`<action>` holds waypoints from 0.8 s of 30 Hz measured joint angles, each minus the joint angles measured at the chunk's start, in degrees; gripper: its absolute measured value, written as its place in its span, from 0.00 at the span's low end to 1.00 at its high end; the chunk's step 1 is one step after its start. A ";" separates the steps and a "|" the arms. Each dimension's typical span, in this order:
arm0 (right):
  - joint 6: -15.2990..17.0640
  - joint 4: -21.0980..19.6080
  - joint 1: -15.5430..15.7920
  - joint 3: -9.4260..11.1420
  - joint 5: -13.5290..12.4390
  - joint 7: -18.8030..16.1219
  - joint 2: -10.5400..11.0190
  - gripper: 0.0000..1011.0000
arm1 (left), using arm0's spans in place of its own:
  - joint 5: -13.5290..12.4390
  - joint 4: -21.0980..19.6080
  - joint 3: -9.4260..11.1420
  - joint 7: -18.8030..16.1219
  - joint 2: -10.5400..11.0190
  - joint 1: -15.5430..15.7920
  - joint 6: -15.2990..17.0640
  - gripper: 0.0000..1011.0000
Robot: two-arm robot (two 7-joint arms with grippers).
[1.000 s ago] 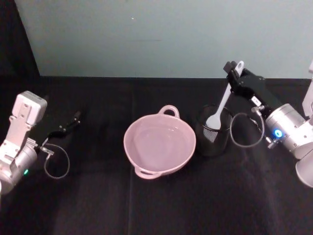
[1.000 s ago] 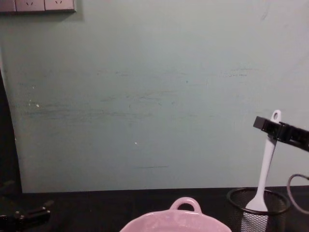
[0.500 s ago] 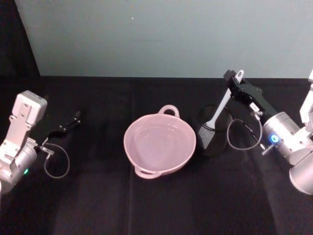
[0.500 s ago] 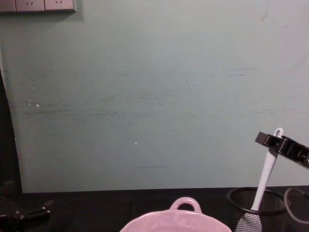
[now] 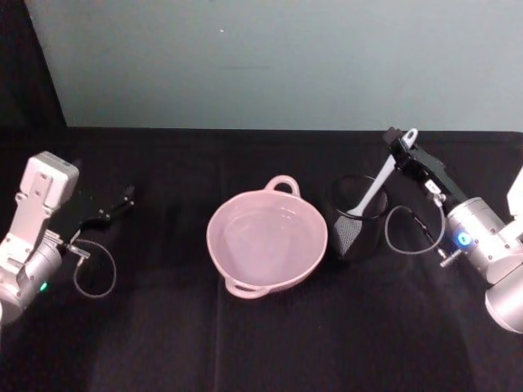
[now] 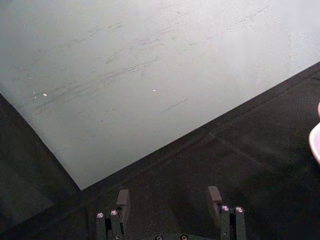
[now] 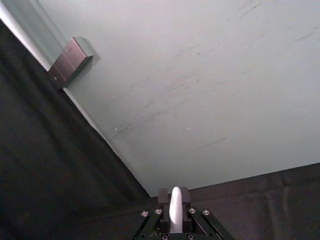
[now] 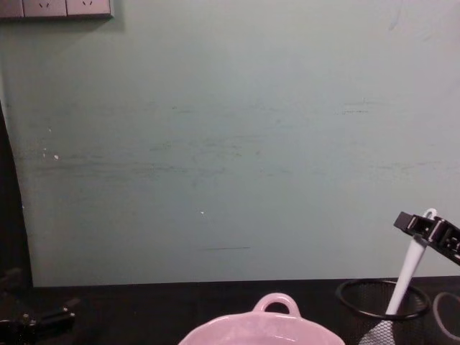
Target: Use the one hand to pick up the spoon and stir the clear water in the bowl.
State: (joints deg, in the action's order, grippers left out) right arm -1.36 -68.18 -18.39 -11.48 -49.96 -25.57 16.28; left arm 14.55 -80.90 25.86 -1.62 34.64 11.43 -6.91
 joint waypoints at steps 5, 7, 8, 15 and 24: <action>-0.64 0.54 -0.08 0.35 -0.70 0.09 0.09 0.27 | 0.00 0.00 0.00 0.00 0.00 0.00 0.00 1.00; -0.79 0.54 0.10 0.46 -0.89 0.33 0.31 0.36 | 0.00 0.00 0.00 0.00 0.00 0.00 0.00 1.00; -0.80 0.52 0.23 0.47 -0.93 0.39 0.42 0.37 | 0.00 0.00 0.00 0.00 0.00 0.00 0.00 1.00; -0.64 0.08 2.16 0.53 -1.21 0.87 1.51 0.59 | 0.00 0.00 0.00 0.00 0.00 0.00 0.00 1.00; -0.64 -4.11 7.34 1.78 -1.90 2.14 3.65 0.86 | 0.00 0.00 0.00 0.00 0.00 0.00 0.00 1.00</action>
State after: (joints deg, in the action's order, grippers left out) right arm -2.00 -72.30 -11.05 -9.70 -51.86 -23.43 19.93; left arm 14.55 -80.90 25.86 -1.62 34.65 11.43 -6.91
